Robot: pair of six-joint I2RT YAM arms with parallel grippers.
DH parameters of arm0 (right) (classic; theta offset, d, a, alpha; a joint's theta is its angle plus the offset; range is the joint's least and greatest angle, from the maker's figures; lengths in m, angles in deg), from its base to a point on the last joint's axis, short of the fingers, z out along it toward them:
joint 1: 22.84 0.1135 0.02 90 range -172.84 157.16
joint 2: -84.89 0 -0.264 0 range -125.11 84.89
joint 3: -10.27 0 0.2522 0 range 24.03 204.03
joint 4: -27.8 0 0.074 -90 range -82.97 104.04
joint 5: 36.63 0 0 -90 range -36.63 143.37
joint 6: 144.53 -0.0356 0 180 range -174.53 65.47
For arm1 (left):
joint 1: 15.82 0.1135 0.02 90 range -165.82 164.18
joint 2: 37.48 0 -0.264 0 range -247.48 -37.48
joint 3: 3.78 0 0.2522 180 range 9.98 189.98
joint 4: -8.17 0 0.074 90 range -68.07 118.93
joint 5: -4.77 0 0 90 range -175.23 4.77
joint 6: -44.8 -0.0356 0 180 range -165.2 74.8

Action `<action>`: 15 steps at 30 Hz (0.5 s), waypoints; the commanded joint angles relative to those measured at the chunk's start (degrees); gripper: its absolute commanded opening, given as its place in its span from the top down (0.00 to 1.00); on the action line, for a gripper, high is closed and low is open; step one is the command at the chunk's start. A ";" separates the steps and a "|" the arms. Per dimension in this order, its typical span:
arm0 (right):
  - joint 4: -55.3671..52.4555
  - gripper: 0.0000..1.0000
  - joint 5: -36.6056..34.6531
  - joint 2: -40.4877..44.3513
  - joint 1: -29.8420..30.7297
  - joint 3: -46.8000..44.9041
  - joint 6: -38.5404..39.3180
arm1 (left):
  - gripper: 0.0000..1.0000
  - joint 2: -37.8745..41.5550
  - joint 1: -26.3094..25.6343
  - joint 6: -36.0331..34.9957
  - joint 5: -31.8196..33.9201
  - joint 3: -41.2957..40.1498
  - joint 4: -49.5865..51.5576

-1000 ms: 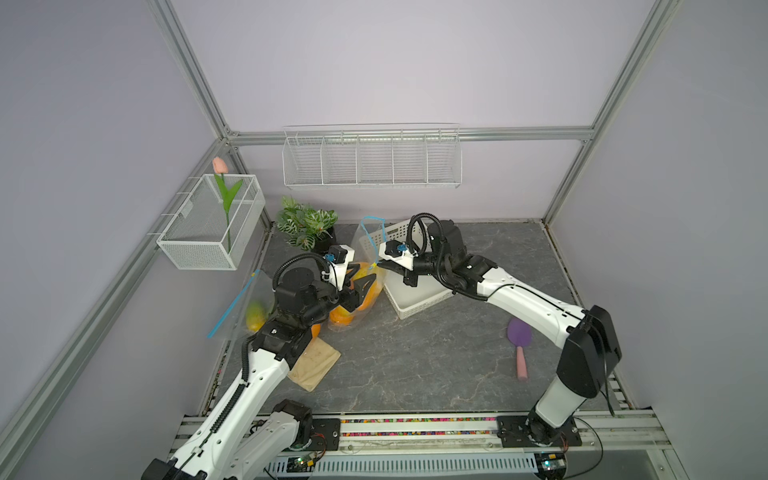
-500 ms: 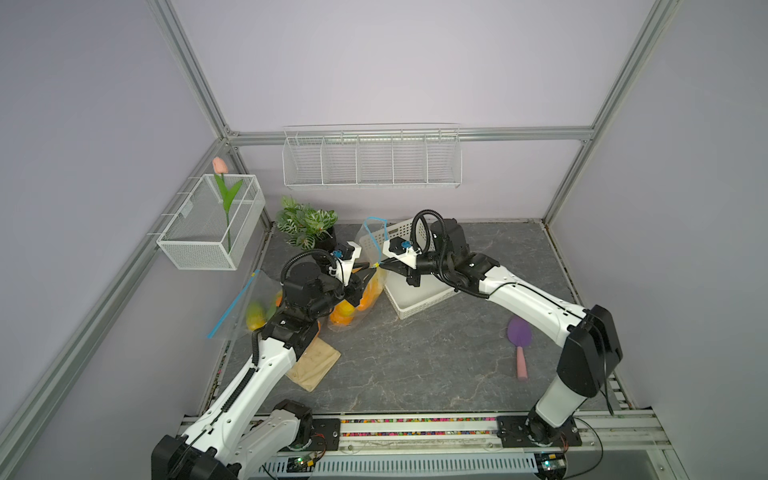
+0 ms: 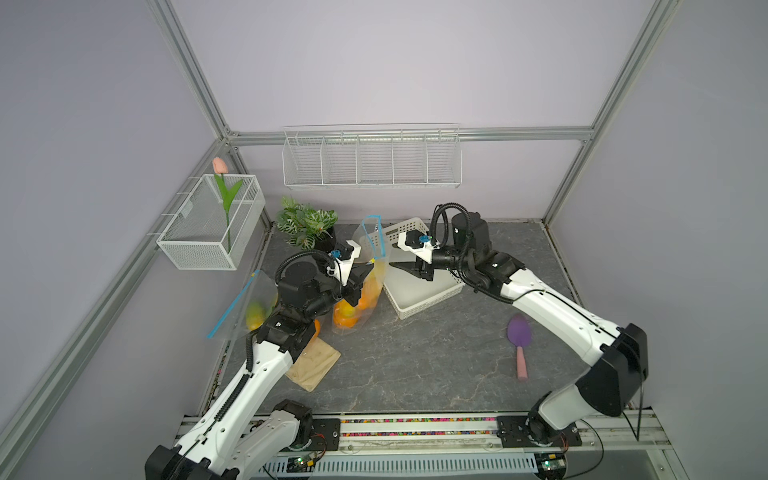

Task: Place the mango in a zip-top bag and seal the zipper
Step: Pick up the zipper food storage bag at the center of the board.

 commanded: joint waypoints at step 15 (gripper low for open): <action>-7.49 0.36 0.22 6.90 0.69 3.81 8.77 | 1.00 -8.35 -0.41 -14.96 -16.92 29.01 20.69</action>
